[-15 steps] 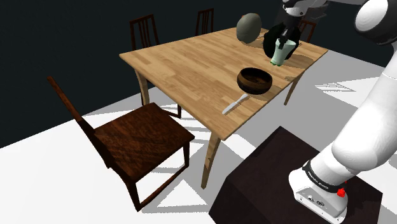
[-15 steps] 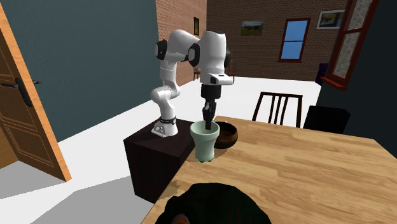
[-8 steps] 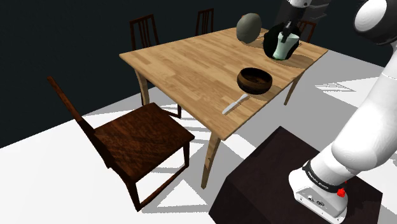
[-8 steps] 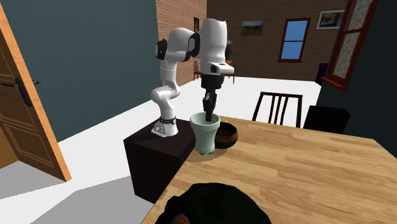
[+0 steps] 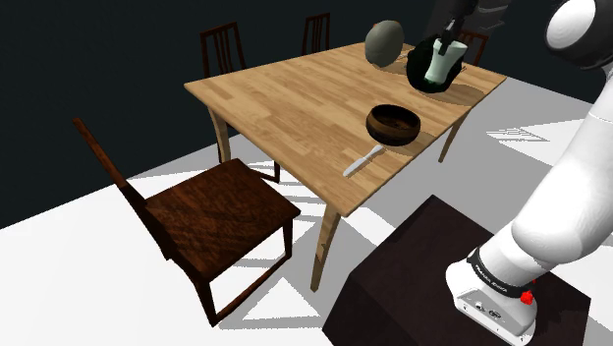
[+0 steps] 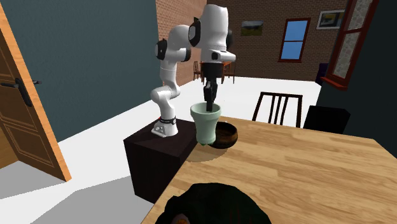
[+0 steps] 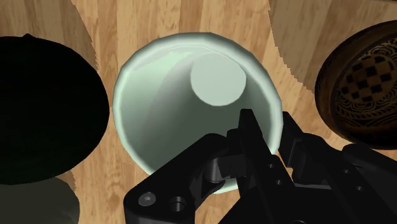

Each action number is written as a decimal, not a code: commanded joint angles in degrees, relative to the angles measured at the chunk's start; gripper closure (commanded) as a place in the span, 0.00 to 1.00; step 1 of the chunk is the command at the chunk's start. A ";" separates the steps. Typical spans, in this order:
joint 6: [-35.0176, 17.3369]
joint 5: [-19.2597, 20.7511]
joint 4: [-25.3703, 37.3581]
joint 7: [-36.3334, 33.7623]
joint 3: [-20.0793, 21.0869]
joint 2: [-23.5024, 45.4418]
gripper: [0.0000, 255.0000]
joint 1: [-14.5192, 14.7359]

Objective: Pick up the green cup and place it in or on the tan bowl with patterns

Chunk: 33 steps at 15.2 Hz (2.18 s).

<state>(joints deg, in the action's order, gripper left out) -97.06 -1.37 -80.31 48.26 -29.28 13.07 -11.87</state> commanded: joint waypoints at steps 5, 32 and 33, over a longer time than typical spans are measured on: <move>0.66 5.30 -7.99 -8.19 2.53 -9.13 1.00 6.07; -2.87 11.62 -28.89 -30.00 13.67 -24.93 1.00 15.31; -3.64 11.67 -29.72 -30.10 13.65 -25.00 1.00 15.29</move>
<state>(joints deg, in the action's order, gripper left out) -99.91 10.27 -109.27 18.31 -15.63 -11.90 3.42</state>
